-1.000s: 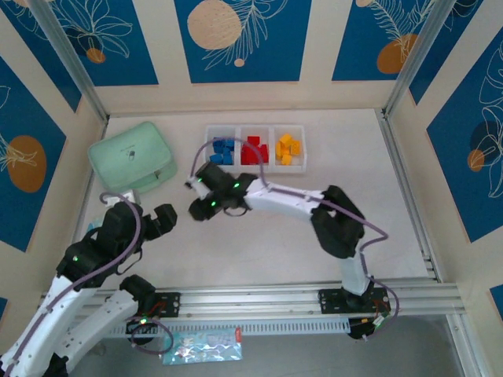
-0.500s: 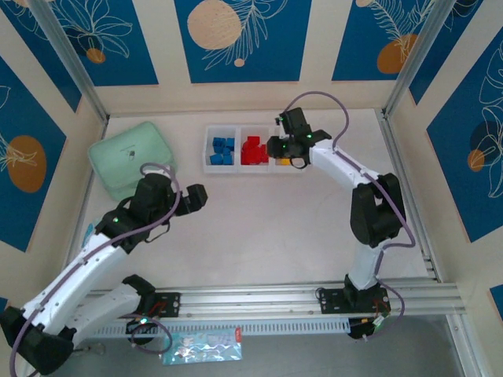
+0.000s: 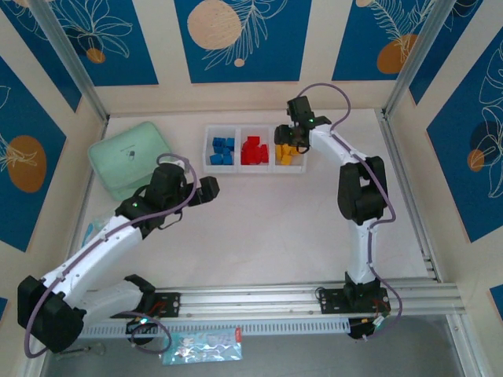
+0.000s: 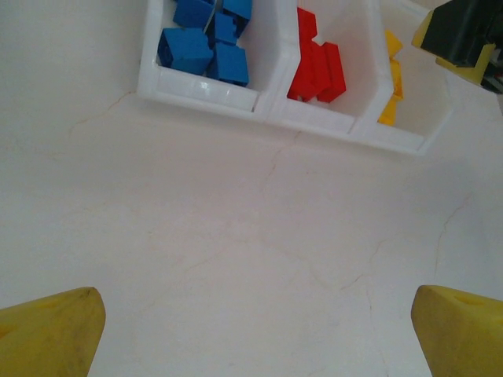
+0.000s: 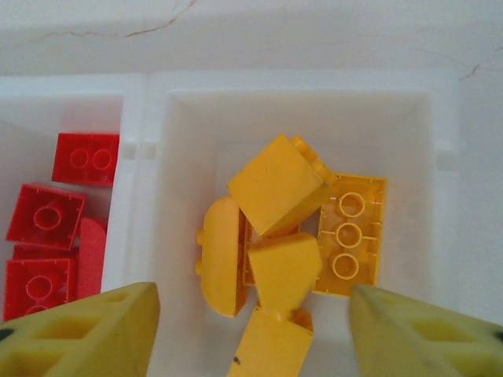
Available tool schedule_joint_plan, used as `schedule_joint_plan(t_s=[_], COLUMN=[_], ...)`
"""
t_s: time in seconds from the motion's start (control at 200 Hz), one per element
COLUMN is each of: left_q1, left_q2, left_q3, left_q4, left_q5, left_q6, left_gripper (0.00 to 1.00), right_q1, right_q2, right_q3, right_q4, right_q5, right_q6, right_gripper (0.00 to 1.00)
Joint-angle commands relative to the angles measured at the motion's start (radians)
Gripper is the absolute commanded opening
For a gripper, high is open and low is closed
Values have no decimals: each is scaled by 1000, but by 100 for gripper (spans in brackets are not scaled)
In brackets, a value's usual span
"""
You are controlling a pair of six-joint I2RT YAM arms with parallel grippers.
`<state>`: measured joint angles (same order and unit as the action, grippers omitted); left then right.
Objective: Sort the legos into containers by color
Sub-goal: Place the lego in the container, then pick up the lego from the bottom-center of the table.
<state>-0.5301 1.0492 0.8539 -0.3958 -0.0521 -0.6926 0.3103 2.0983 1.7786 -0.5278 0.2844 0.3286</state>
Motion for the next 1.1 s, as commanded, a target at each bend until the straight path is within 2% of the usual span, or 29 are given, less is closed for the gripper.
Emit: schedule_joint_plan(t_s=[0.0, 0.13, 0.235, 0.32, 0.445, 0.54, 0.595, 0.68, 0.745, 0.805, 0.835, 0.985, 1.045, 1.095], left_q1=[32, 83, 147, 211, 294, 324, 328, 344, 347, 350, 350, 365, 371, 370], left_q2=[3, 6, 11, 11, 26, 47, 64, 119, 166, 233, 267, 444, 523, 554], left_q3=[14, 1, 2, -13, -101, -207, -298, -424, -478, -515, -528, -565, -585, -588], left_q4=[35, 43, 22, 16, 127, 310, 507, 800, 982, 1154, 1229, 1452, 1560, 1620], left_q5=[-1, -43, -146, -278, -433, -513, -553, -532, -493, -432, -403, -308, -240, -240], left_q6=[38, 82, 135, 167, 269, 417, 512, 626, 682, 731, 760, 750, 770, 784], left_gripper=[100, 100, 100, 99, 99, 99, 99, 99, 99, 99, 99, 99, 99, 99], right_q1=[3, -21, -66, -119, -213, -306, -344, -389, -415, -416, -395, -263, -289, -332], right_q2=[-129, -290, -443, -565, -683, -696, -694, -675, -664, -641, -638, -603, -601, -584], right_q3=[-45, -216, -402, -563, -810, -982, -1077, -1212, -1216, -1243, -1240, -1292, -1322, -1348], right_q4=[6, 63, 132, 201, 368, 544, 684, 931, 947, 1054, 1046, 1200, 1251, 1309], right_q5=[-10, 5, 57, 126, 219, 197, 159, 58, -36, -138, -139, -92, -145, -231], right_q6=[-4, 28, 54, 64, 38, 22, -3, -44, -38, -58, -83, -246, -235, -209], right_gripper=[71, 89, 100, 99, 99, 99, 99, 99, 99, 99, 99, 99, 99, 99])
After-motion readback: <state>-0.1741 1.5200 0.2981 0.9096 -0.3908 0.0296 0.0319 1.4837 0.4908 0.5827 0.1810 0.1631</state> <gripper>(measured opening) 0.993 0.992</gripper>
